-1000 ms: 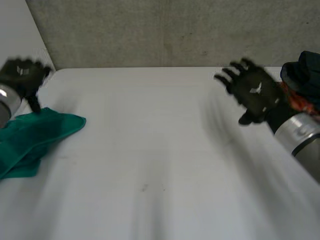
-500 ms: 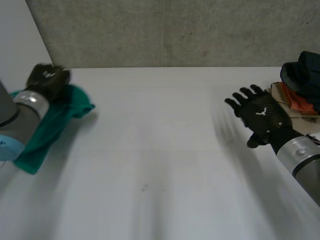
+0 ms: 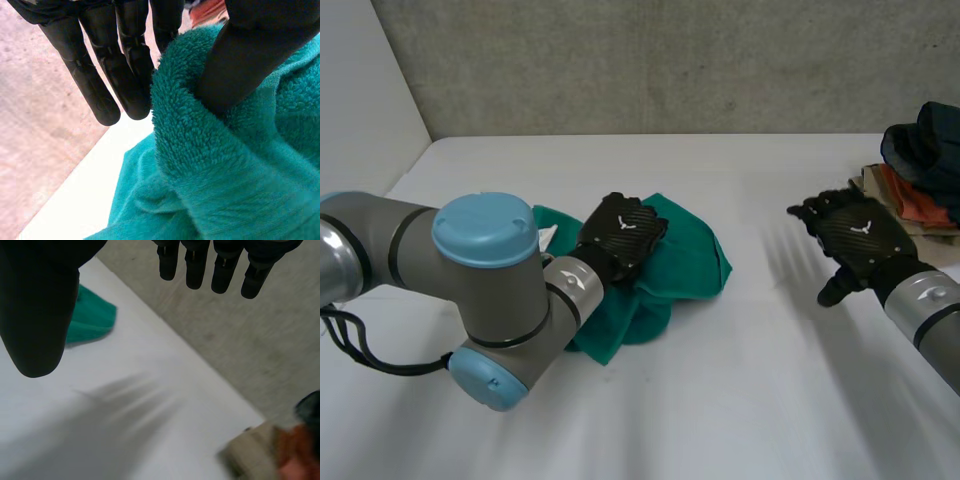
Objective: Fold the laundry.
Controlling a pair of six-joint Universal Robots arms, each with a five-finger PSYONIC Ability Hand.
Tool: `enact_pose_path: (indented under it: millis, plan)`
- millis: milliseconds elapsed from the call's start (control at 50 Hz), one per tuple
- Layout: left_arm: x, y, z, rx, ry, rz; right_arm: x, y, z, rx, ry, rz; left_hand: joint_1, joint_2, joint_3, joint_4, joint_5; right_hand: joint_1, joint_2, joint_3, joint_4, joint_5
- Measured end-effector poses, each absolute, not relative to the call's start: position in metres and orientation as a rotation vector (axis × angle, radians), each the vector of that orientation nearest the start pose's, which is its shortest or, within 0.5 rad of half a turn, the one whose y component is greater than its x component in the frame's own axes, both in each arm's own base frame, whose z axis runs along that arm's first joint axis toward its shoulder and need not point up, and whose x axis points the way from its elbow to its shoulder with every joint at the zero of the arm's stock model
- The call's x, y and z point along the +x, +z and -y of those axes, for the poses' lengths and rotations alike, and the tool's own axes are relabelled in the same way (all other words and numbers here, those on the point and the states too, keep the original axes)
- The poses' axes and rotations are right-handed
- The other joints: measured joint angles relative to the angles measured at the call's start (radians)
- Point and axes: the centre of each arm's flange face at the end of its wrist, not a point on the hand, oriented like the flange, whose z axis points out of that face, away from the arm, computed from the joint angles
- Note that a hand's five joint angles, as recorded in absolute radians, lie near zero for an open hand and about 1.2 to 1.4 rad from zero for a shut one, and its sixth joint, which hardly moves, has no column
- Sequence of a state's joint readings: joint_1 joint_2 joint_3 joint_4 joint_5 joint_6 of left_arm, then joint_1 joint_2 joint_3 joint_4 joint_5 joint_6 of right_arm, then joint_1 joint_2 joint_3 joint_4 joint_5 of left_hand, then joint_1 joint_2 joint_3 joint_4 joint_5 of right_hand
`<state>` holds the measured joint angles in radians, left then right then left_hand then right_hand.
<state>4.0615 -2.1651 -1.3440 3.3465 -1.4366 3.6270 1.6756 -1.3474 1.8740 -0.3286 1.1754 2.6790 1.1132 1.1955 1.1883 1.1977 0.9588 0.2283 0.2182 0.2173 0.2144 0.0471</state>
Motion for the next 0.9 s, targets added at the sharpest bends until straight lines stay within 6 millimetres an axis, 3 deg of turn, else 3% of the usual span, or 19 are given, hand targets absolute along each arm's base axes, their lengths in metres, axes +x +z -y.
enact_pose_path:
  millis: [140, 340, 460, 480, 580, 640, 660, 720, 820, 900]
  plan:
    - [-0.35, 0.206, 0.232, 1.449, -2.177, -2.042, 0.212, 0.168, 0.3, -0.915, -1.746, -2.181, 0.0, 0.0, 0.0, 0.0, 0.0, 0.0, 0.0, 0.0, 0.0, 0.0]
    - [-0.333, 0.245, 0.209, 1.402, -2.258, -2.004, 0.274, 0.137, 0.312, -0.957, -1.552, -2.068, 0.0, 0.001, 0.004, 0.0, 0.0, 0.0, 0.0, 0.0, 0.0, 0.0]
    - [-0.327, 0.252, 0.199, 1.404, -2.261, -2.008, 0.307, 0.127, 0.32, -0.975, -1.6, -1.952, 0.0, 0.001, 0.004, 0.0, 0.0, 0.0, 0.0, 0.0, 0.0, 0.0]
    - [-0.325, 0.255, 0.196, 1.405, -2.26, -2.01, 0.32, 0.124, 0.327, -0.977, -1.646, -1.897, 0.0, 0.001, 0.004, 0.0, 0.0, 0.0, 0.001, 0.0, 0.0, 0.0]
    - [-0.32, 0.261, 0.189, 1.402, -2.264, -2.007, 0.341, 0.122, 0.339, -0.974, -1.727, -1.814, 0.0, 0.001, 0.004, 0.0, 0.0, 0.0, 0.0, 0.0, 0.0, 0.0]
    - [-0.316, 0.264, 0.187, 1.391, -2.27, -2.001, 0.349, 0.123, 0.343, -0.977, -1.756, -1.784, 0.0, 0.001, 0.004, 0.0, 0.0, 0.428, 0.428, 0.421, 0.42, 0.422]
    - [-0.314, 0.265, 0.187, 1.383, -2.272, -1.998, 0.351, 0.124, 0.344, -0.978, -1.764, -1.776, 0.0, 0.001, 0.004, 0.0, 0.0, 0.649, 0.624, 0.609, 0.605, 0.605]
    - [-0.309, 0.268, 0.192, 1.345, -2.27, -1.993, 0.354, 0.134, 0.345, -0.981, -1.796, -1.753, 0.0, 0.001, 0.004, 0.001, 0.0, 0.913, 0.949, 0.932, 0.933, 0.921]
    - [-0.292, 0.274, 0.214, 1.231, -2.254, -1.981, 0.341, 0.179, 0.344, -0.989, -1.9, -1.727, 0.0, 0.001, 0.004, 0.004, 0.0, 0.913, 0.96, 0.968, 0.981, 0.933]
    - [-0.277, 0.28, 0.235, 1.132, -2.244, -1.966, 0.307, 0.229, 0.344, -1.031, -2.039, -1.745, 0.0, 0.001, 0.004, 0.004, 0.0, 0.913, 0.96, 0.968, 0.981, 0.933]
